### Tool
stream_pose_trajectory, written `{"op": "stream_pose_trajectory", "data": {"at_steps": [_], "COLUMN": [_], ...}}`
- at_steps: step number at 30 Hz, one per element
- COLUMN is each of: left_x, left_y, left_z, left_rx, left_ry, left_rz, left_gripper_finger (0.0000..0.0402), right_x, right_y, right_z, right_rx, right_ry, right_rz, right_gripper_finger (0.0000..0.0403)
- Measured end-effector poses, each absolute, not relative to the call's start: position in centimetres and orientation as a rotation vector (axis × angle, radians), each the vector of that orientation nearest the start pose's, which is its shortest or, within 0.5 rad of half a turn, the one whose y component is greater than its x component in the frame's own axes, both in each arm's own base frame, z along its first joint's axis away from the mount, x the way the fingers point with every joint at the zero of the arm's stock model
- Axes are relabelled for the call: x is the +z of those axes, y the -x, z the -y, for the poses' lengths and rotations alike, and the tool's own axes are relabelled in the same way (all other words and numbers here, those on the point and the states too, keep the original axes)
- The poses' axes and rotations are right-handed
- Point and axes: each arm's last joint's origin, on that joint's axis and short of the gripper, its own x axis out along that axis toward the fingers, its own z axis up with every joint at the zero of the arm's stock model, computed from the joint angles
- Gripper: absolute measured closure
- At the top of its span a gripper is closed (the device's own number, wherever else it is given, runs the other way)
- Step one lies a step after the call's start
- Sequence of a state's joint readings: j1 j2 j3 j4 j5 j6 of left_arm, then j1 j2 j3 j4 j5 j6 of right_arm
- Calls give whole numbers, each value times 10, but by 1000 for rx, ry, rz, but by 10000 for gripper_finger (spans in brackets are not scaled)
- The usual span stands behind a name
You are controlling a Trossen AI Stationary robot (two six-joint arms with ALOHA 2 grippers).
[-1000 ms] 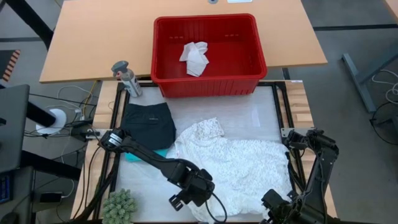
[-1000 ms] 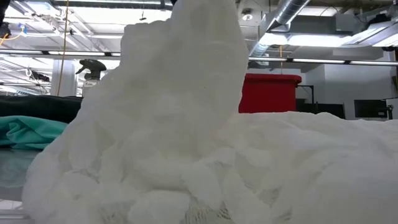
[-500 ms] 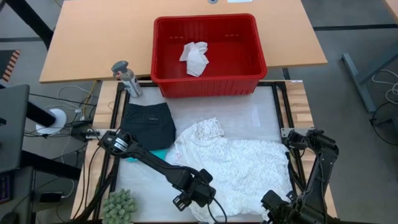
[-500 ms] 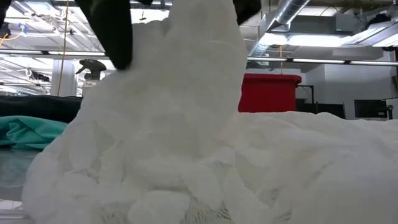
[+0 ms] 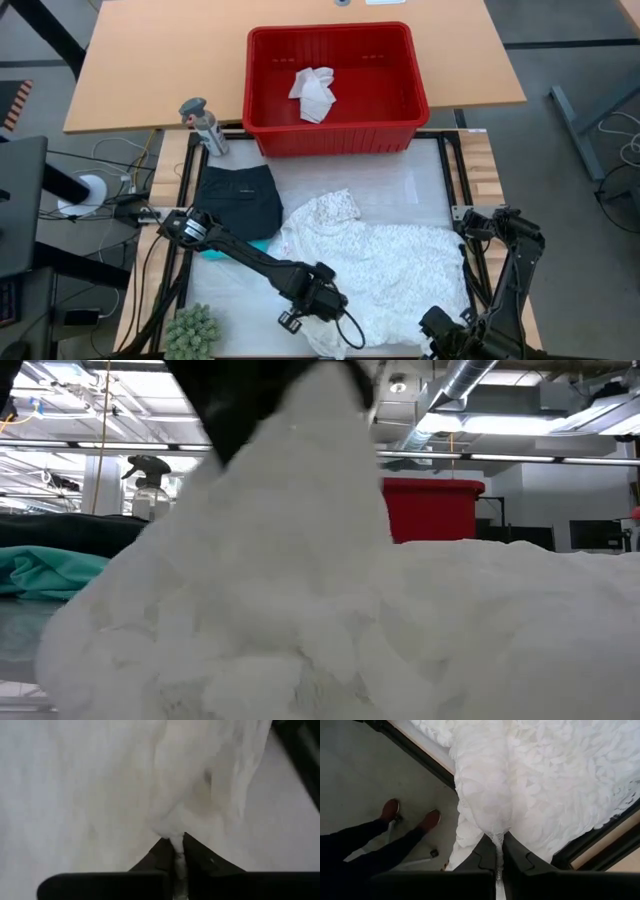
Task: Fold laundry
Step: Fold the white dress
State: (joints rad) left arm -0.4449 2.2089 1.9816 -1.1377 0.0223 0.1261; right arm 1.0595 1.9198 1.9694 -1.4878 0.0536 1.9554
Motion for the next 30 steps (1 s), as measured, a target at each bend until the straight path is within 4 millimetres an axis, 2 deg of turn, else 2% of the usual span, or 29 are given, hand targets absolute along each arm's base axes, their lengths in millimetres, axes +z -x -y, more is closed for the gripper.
{"op": "stream_pose_trajectory", "data": {"at_steps": [3, 6, 10, 14, 18, 22, 26, 30], "left_x": [240, 259, 289, 311, 320, 319, 319, 319], "left_y": [-382, -355, -322, -298, -277, -262, -255, -255], "left_z": [189, 195, 214, 235, 253, 265, 272, 272], "left_rx": [-352, -243, -169, -92, -34, 23, 69, 72], "left_ry": [-395, -419, -388, -229, -103, -21, 59, 67], "left_rz": [-1476, -1554, -1500, -1404, -1373, -1410, -1412, -1415], "left_gripper_finger": [400, 401, 401, 401, 401, 401, 401, 401], "right_x": [328, 328, 328, 328, 330, 331, 333, 332], "right_y": [-180, -180, -180, -186, -195, -195, -187, -181], "right_z": [-317, -317, -317, -316, -321, -327, -336, -337], "right_rx": [-612, -634, -649, -679, -625, -589, -595, -622], "right_ry": [-817, -835, -850, -921, -1020, -1086, -1153, -1154], "right_rz": [-1384, -1379, -1375, -1357, -1341, -1335, -1337, -1346], "right_gripper_finger": [368, 369, 371, 371, 371, 371, 371, 371]}}
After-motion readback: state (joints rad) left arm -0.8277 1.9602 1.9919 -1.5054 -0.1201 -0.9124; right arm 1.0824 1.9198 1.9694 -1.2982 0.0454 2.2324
